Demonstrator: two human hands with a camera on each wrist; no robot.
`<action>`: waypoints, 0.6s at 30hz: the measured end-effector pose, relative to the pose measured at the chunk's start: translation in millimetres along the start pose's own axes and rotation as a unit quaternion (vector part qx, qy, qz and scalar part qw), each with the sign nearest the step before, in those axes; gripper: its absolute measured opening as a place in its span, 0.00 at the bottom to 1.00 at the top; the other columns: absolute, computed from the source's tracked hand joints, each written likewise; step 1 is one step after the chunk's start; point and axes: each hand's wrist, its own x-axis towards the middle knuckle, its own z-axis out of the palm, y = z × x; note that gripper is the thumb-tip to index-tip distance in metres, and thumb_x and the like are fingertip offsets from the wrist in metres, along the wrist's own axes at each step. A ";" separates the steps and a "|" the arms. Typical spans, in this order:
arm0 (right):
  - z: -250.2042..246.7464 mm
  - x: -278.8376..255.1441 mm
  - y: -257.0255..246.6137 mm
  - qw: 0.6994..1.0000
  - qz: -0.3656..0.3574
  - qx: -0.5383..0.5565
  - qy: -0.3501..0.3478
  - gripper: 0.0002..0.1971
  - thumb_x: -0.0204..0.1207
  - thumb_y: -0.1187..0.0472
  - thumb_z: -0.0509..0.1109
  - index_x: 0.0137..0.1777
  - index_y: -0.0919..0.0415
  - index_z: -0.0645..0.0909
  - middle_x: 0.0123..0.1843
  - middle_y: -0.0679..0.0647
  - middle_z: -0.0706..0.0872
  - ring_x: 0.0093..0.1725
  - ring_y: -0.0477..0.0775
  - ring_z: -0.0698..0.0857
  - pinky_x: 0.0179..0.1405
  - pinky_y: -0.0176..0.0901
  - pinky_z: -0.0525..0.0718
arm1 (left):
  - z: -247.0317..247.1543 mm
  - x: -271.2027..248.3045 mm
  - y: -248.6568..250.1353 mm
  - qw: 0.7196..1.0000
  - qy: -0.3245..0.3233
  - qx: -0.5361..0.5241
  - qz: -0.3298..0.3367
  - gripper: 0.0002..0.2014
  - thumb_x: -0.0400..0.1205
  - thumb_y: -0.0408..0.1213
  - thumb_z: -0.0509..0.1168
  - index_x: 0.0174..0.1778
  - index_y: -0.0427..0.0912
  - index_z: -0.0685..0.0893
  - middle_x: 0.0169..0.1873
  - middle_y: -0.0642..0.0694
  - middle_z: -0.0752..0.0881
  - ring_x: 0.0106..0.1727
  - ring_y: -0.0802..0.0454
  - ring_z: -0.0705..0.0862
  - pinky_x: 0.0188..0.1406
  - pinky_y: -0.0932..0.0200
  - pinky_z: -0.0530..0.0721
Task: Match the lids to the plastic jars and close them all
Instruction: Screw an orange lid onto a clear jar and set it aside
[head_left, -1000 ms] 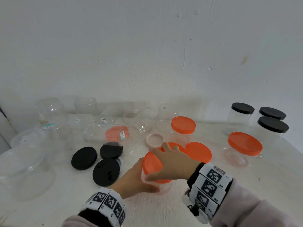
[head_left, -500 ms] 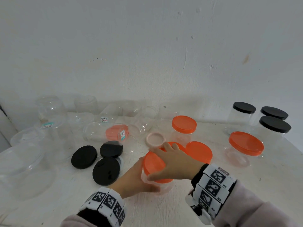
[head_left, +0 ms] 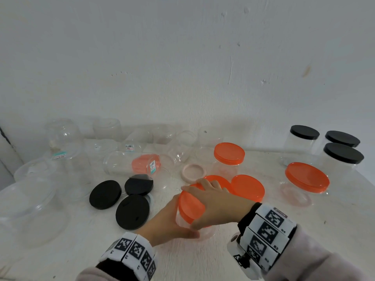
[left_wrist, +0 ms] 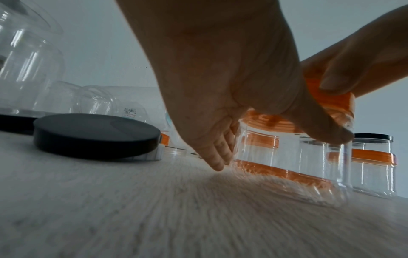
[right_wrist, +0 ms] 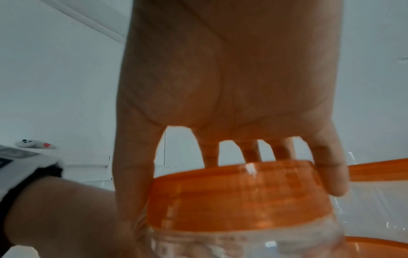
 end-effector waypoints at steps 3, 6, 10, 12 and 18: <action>1.5 0.0 -1.4 1.000 0.015 -0.013 0.019 0.48 0.68 0.33 0.71 0.83 0.36 0.47 0.80 0.51 0.56 0.74 0.63 0.59 0.70 0.59 0.67 | 0.4 0.5 -0.7 1.000 -0.002 -0.006 0.005 0.50 0.64 0.50 0.82 0.75 0.63 0.55 0.60 0.71 0.70 0.57 0.80 0.70 0.44 0.83 0.72; 7.2 0.2 -9.0 0.997 0.051 -0.032 0.057 0.48 0.66 0.26 0.66 0.83 0.42 0.51 0.77 0.56 0.60 0.72 0.64 0.63 0.65 0.57 0.73 | 1.0 1.4 -1.8 1.000 -0.003 -0.015 0.007 0.51 0.63 0.51 0.82 0.75 0.63 0.55 0.62 0.71 0.70 0.58 0.80 0.71 0.44 0.81 0.72; 5.4 -1.7 -13.1 0.997 0.071 -0.013 0.032 0.50 0.67 0.26 0.66 0.83 0.43 0.48 0.79 0.56 0.58 0.73 0.68 0.63 0.66 0.59 0.72 | 1.5 2.4 -4.4 1.000 -0.002 -0.016 0.008 0.50 0.63 0.52 0.83 0.73 0.66 0.55 0.61 0.73 0.70 0.54 0.90 0.69 0.41 0.87 0.72; -3.7 -2.5 -10.5 0.998 0.050 -0.013 -0.029 0.51 0.68 0.32 0.71 0.84 0.39 0.44 0.84 0.52 0.49 0.79 0.68 0.56 0.73 0.65 0.66 | 1.3 3.1 -6.0 1.000 -0.002 -0.016 0.006 0.50 0.62 0.52 0.83 0.70 0.68 0.54 0.59 0.74 0.70 0.52 0.94 0.67 0.40 0.88 0.71; -16.0 2.1 -6.7 0.997 0.002 -0.053 -0.051 0.47 0.68 0.41 0.75 0.81 0.31 0.48 0.79 0.50 0.58 0.74 0.64 0.62 0.66 0.62 0.73 | 1.3 3.0 -7.7 1.000 -0.008 -0.016 -0.001 0.51 0.61 0.55 0.82 0.70 0.71 0.52 0.59 0.74 0.71 0.53 0.87 0.70 0.39 0.85 0.72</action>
